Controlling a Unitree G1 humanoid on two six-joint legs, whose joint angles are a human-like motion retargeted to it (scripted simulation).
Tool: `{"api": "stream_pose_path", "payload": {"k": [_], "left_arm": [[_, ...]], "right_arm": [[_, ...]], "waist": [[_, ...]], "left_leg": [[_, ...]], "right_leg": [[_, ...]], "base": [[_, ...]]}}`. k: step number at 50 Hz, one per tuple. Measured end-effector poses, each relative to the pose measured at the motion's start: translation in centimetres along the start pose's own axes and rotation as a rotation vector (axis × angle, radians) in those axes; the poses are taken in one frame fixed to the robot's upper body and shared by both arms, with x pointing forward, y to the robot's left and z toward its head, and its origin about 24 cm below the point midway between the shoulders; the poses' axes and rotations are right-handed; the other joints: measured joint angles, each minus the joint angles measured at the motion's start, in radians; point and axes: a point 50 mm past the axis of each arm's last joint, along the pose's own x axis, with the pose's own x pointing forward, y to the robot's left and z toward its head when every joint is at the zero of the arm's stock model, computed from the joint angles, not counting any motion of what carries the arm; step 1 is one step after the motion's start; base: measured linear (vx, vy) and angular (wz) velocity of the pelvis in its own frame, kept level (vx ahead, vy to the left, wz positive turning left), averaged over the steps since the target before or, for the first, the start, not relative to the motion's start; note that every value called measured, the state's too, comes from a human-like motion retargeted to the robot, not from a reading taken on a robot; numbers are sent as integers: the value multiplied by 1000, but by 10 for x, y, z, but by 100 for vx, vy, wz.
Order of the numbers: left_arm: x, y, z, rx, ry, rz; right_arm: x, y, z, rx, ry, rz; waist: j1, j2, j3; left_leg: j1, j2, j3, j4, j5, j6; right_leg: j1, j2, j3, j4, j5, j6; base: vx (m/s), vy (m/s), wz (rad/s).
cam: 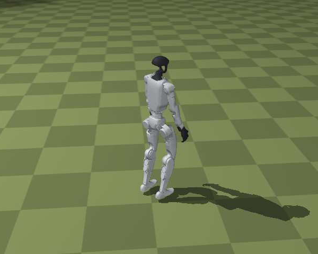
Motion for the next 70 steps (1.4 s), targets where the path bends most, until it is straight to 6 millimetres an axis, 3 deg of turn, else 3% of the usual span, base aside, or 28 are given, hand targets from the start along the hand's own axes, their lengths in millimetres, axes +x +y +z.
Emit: {"api": "stream_pose_path", "payload": {"k": [8, 15, 20, 25, 34, 43, 50, 60, 70], "left_arm": [[2, 10, 17, 12, -61, 60], [2, 20, 29, 86, -117, 88], [2, 28, 41, 137, -168, 105], [0, 30, 33, 144, -157, 114], [-5, 42, 5, 54, -72, 164], [-6, 50, 3, -53, -78, 210], [-6, 48, 5, -83, -93, 211], [-6, 34, -4, -93, -64, 176], [-5, 21, -7, -113, -47, 147]], "right_arm": [[1, -3, 11, -71, -54, -12], [1, 5, 16, -144, -83, 19], [-2, 22, 1, -163, -52, 73], [-5, 28, -10, -158, -33, 89], [-6, 32, -7, -128, -58, 107], [-6, 27, -9, -92, -50, 91], [-6, 21, -16, -65, -24, 83], [-7, 9, -23, -47, -3, 54], [-7, 6, -24, -56, -3, 45]], "waist": [[-1, -9, 17], [22, -31, 18], [44, -63, 18], [67, -99, 15], [98, -121, 30], [137, -52, 56], [163, 3, 40], [148, 7, 21], [138, -1, 24]], "left_leg": [[23, -24, 3, -77, 45, 9], [31, -39, 9, -131, 81, 10], [36, -44, 7, -149, 99, 6], [38, -36, -4, -141, 107, -2], [-10, 41, -28, 11, 61, -27], [-158, 183, -117, 361, -46, -76], [-203, 225, -176, 418, -117, -85], [-140, 210, -144, 322, -118, -69], [-72, 179, -108, 218, -94, -59]], "right_leg": [[-27, -20, 20, 22, 5, 20], [-68, -66, -12, 88, -24, 10], [-84, -95, -34, 130, -57, -2], [-79, -92, -37, 132, -82, -6], [-19, -14, -61, 45, -68, -26], [69, 146, -69, -107, 19, -60], [137, 227, -55, -259, 105, -67], [229, 218, -41, -423, 176, -48], [245, 179, -43, -423, 166, -32]], "base": [[-1, 2, -4], [-1, -2, -4], [-3, -13, -10], [-2, -19, -11], [-1, -22, -17], [-2, -16, -27], [0, -5, -21], [1, 2, -1], [2, 5, -1]]}}
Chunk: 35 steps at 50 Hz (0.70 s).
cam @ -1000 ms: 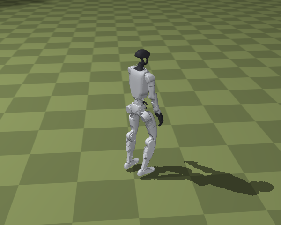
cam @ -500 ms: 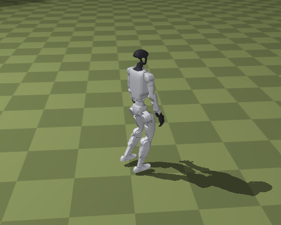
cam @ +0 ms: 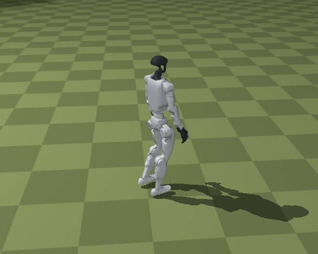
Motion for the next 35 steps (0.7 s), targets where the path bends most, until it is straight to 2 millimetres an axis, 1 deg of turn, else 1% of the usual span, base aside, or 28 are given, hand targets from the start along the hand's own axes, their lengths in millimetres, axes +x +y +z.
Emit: {"api": "stream_pose_path", "payload": {"k": [6, 7, 8, 9, 10, 13, 15, 17, 18, 20, 22, 23, 25, 27, 28, 30, 32, 33, 35], "left_arm": [[0, -4, 0, 2, -2, -16], [-1, -7, -2, 2, 4, -23], [-4, -15, -11, -1, 25, -38], [-4, -14, -10, 1, 21, -36], [-2, -8, -4, 5, 4, -26], [0, -7, 0, 3, -5, -29], [-5, -19, -13, -2, 28, -52], [-1, -8, -2, 6, -3, -32], [-1, -7, 0, 6, -8, -31], [-5, -18, -12, 2, 22, -51], [-1, -6, 0, 8, -10, -29], [0, -5, 2, 8, -15, -28], [-4, -16, -10, 5, 14, -45], [0, -4, 1, 13, -17, -22], [0, -3, 3, 13, -22, -20], [-4, -13, -9, 9, 9, -38], [0, -2, 2, 20, -22, -16], [0, -1, 4, 19, -26, -15], [-3, -12, -8, 17, 4, -35]], "right_arm": [[0, -1, -1, -15, 5, 6], [-1, 1, -4, -16, 12, 12], [-3, 10, -12, -15, 32, 28], [-3, 8, -12, -19, 30, 25], [-2, 1, -7, -25, 18, 14], [-1, -1, -4, -27, 15, 16], [-4, 13, -17, -22, 47, 45], [-2, 2, -8, -31, 24, 27], [-1, 1, -6, -32, 21, 28], [-4, 14, -17, -27, 47, 58], [-2, 4, -7, -38, 22, 41], [-1, 3, -5, -40, 18, 43], [-4, 17, -16, -39, 42, 75], [-2, 6, -6, -53, 16, 59], [-1, 6, -4, -56, 11, 61], [-4, 19, -14, -58, 34, 94], [-2, 9, -5, -73, 8, 78], [-1, 8, -3, -75, 4, 79], [-5, 21, -14, -73, 28, 110]], "waist": [[-1, -9, 4], [-2, -7, 8], [-3, 1, 22], [-1, 3, 21], [1, 3, 14], [3, -6, 11], [2, 3, 31], [7, -1, 16], [8, -5, 14], [7, 2, 33], [12, -3, 17], [12, -7, 15], [11, -1, 34], [16, -7, 17], [16, -12, 15], [15, -6, 33], [19, -12, 16], [19, -16, 14], [17, -10, 30]], "left_leg": [[31, -18, 9, -58, 22, 3], [31, -15, 10, -44, 21, 3], [22, -2, 12, 17, 10, 3], [22, 0, 11, 20, 1, 2], [27, -5, 7, -7, -6, 1], [41, -16, 12, -59, 18, 2], [26, 1, 16, 27, 9, 2], [36, -9, 11, -29, 2, -1], [40, -13, 13, -49, 12, 0], [24, 4, 16, 32, 6, -1], [33, -7, 11, -27, 2, -4], [37, -12, 13, -49, 12, -3], [20, 4, 16, 30, 8, -4], [30, -7, 12, -30, 5, -6], [34, -11, 13, -52, 15, -6], [18, 3, 17, 25, 13, -6], [28, -8, 12, -36, 10, -8], [31, -13, 13, -58, 20, -7], [15, 1, 16, 17, 18, -7]], "right_leg": [[4, -19, -4, 1, -4, 6], [11, -18, -4, 1, 2, 7], [31, -10, -2, 2, 20, 6], [32, -7, -3, 1, 15, 7], [25, -7, -4, -2, -2, 7], [12, -19, -7, 1, -5, 9], [40, -9, -4, 3, 24, 8], [22, -12, -7, -1, -3, 9], [16, -16, -8, 0, -5, 9], [39, -7, -5, 3, 24, 8], [20, -11, -8, -1, -4, 8], [13, -15, -9, 0, -5, 9], [35, -7, -6, 3, 23, 8], [15, -11, -9, -1, -3, 9], [8, -15, -10, 0, -4, 10], [29, -8, -6, 4, 26, 9], [10, -12, -10, -1, -1, 10], [3, -17, -11, 0, -2, 11], [23, -11, -8, 4, 27, 10]], "base": [[0, 0, 0], [-10, 3, -8], [-8, 3, -8], [0, 0, 0], [11, 1, 6], [3, 0, 2], [-10, 1, -7], [7, 0, 4], [0, 0, 0], [-10, 0, -7], [7, -1, 4], [0, 0, 0], [-10, 0, -8], [7, 0, 4], [0, 0, 0], [-10, 0, -7], [7, 0, 6], [0, 0, 0], [-10, 1, -4]]}}
